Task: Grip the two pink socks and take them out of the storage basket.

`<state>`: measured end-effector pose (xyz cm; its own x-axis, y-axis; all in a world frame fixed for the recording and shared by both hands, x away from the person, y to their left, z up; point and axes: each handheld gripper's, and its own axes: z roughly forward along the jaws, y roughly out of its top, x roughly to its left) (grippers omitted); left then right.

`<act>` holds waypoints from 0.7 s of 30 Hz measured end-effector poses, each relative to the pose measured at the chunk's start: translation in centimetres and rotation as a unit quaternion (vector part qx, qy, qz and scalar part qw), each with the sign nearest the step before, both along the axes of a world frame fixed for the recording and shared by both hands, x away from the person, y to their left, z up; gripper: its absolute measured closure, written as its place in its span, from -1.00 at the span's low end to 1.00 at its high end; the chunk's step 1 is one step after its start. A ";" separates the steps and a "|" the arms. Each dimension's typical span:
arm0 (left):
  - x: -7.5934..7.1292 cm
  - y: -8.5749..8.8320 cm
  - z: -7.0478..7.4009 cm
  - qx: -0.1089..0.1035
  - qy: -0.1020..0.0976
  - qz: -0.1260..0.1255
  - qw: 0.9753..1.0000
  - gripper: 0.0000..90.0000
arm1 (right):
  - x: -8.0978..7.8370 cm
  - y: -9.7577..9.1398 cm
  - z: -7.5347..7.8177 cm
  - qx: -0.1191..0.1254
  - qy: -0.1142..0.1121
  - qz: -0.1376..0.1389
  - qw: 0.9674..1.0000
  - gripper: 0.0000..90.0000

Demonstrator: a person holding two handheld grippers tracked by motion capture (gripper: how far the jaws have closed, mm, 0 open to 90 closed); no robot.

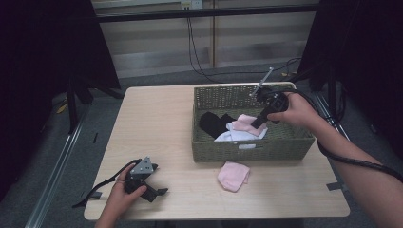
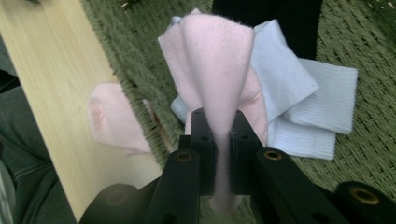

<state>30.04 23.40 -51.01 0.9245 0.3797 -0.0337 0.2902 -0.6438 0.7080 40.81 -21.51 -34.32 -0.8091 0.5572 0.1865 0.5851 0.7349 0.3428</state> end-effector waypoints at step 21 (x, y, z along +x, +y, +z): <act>0.0 0.0 0.0 0.000 0.000 0.000 1.000 -1.00 | -3.7 0.8 2.1 0.020 0.008 0.041 0.999 0.84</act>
<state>30.05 23.40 -51.01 0.9245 0.3796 -0.0336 0.2901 -0.6438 0.7080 37.15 -20.68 -32.23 -0.8483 0.4816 0.2201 0.5295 0.7664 0.3638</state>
